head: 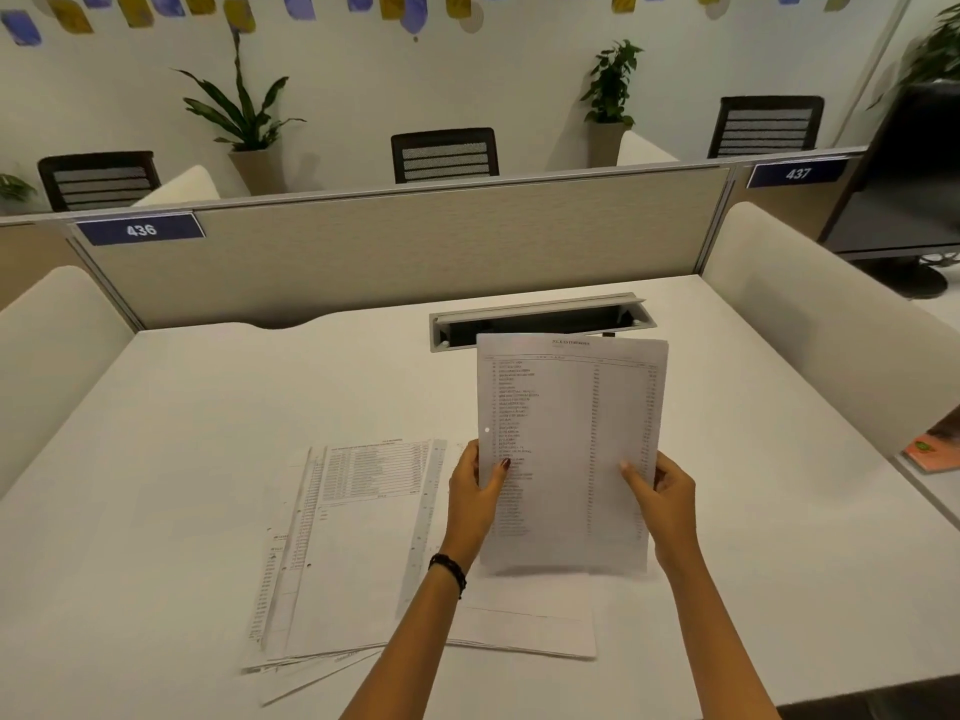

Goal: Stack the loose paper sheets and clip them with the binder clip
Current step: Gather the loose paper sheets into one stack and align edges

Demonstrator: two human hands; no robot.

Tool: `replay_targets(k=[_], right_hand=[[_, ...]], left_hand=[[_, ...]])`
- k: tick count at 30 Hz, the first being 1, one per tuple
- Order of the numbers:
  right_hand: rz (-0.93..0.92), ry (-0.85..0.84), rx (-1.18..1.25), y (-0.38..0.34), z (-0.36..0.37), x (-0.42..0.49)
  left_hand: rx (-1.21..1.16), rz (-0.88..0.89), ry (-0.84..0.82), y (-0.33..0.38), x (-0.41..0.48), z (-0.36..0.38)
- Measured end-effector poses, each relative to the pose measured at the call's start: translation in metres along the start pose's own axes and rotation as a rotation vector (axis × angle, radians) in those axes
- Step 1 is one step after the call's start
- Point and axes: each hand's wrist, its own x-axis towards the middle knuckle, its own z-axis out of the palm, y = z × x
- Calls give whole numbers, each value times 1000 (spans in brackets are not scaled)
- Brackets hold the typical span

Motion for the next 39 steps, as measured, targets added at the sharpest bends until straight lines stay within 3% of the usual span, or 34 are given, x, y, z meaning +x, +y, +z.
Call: replay_targets(k=[5,10,16,19,23,31,39], right_hand=[[70,-17,-63,15,-2,-3],[136,-8,-153,42,1,-14],[191,53,-231,73,4,-32],[176,111,-262,78,8,-35],[85,112,-382,77,14,-34],[-54,-116,-804,100,23,-45],[-38,-129,-899,106,35,-49]], left_hand=[[74,-103,-97,-10,6,-12],[245,-249,-89,-35,-1,-23],[684,-200,135,-56,-14,-39],[797,-230,171,-57,-14,-47],[802,-269,159,-58,-11,-50],[670,-286,187,-61,-5,-52],[587,-243,239,-60,-3,-51]])
